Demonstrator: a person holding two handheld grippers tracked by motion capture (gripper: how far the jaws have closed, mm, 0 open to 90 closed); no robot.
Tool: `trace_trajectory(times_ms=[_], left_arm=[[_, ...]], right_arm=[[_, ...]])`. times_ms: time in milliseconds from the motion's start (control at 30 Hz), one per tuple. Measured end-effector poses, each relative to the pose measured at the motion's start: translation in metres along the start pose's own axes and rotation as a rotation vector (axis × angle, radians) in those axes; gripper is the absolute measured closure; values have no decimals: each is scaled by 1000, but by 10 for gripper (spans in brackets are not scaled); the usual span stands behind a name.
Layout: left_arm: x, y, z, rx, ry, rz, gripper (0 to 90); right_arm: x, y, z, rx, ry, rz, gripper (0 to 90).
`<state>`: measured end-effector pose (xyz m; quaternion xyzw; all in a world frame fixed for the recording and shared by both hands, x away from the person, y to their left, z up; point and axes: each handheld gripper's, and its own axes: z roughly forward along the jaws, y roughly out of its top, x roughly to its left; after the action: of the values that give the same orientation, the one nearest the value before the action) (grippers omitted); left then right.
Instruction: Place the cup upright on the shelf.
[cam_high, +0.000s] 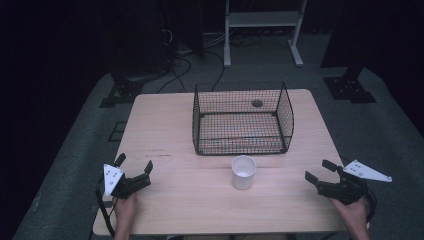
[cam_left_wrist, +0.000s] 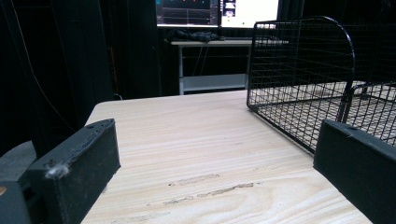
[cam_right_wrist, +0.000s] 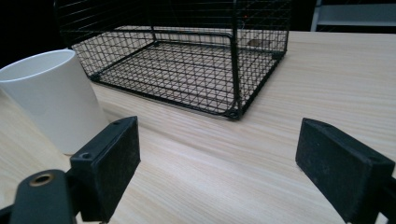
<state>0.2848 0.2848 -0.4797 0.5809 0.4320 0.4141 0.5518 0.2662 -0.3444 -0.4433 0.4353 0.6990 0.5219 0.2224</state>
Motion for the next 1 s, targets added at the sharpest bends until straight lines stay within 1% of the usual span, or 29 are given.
trace_trajectory(times_ms=[167, 500, 833, 867, 1000], left_arm=[[0, 0, 0, -1, 0, -2, 0], [0, 0, 0, -2, -1, -2, 0], [0, 0, 0, -2, -2, 1, 0], [0, 0, 0, -2, -2, 1, 0], [0, 0, 0, -2, -2, 1, 0]], right_arm=[[8, 9, 4, 5, 28, -28, 125], [25, 21, 18, 39, 87, -85, 112], [38, 32, 29, 59, 142, -120, 100], [38, 32, 29, 59, 142, -120, 100], [45, 37, 33, 60, 168, -126, 95]])
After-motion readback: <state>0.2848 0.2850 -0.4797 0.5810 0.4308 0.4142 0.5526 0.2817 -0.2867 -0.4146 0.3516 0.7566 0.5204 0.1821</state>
